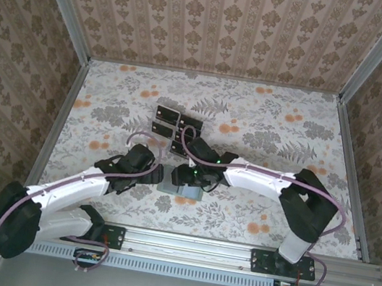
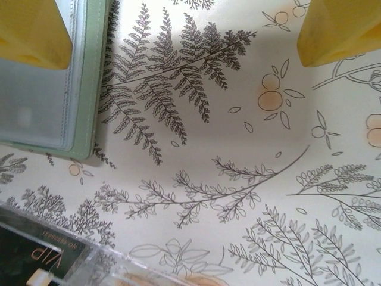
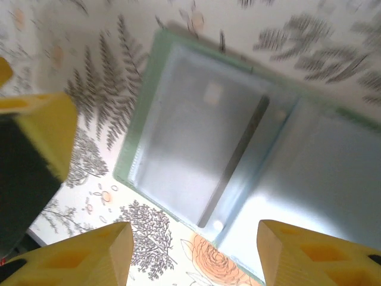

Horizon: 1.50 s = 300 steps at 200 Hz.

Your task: Put the credit cards into the card holder

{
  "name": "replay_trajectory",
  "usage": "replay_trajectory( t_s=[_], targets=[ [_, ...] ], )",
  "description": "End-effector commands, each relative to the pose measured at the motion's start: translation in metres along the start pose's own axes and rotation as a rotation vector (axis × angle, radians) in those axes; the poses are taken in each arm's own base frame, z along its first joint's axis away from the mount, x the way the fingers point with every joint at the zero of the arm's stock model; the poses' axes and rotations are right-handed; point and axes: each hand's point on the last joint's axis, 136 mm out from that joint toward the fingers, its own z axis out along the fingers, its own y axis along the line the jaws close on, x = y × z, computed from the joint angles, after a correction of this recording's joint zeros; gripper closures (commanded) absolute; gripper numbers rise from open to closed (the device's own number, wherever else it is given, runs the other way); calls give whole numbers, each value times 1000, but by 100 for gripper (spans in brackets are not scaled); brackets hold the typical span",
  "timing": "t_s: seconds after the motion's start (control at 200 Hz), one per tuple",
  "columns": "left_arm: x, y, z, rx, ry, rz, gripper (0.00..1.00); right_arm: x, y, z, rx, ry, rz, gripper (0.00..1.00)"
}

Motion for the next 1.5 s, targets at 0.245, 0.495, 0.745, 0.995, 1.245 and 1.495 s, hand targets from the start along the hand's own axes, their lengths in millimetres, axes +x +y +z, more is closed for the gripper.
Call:
replay_trajectory(
  t_s=[0.245, 0.495, 0.745, 0.995, 1.245, 1.495],
  targets=[
    [-14, 30, -19, 2, -32, -120, 0, -79, -18, -71, 195, -162, -242, 43],
    [-19, 40, -17, 41, 11, -188, 0, -107, 3, -56, 191, -121, -554, 46],
    [-25, 41, -14, 61, 14, -220, 0, -117, 4, -24, 227, -48, -686, 54],
    [-27, 42, -12, 66, 20, -228, 0, -120, -5, 2, 343, 10, -776, 58],
    [-26, 44, -11, 65, 23, -233, 0, -124, -23, 18, 448, 35, -822, 59],
    [-24, 44, -9, 67, 26, -241, 0, -123, -35, 26, 501, 64, -842, 60]
  ],
)
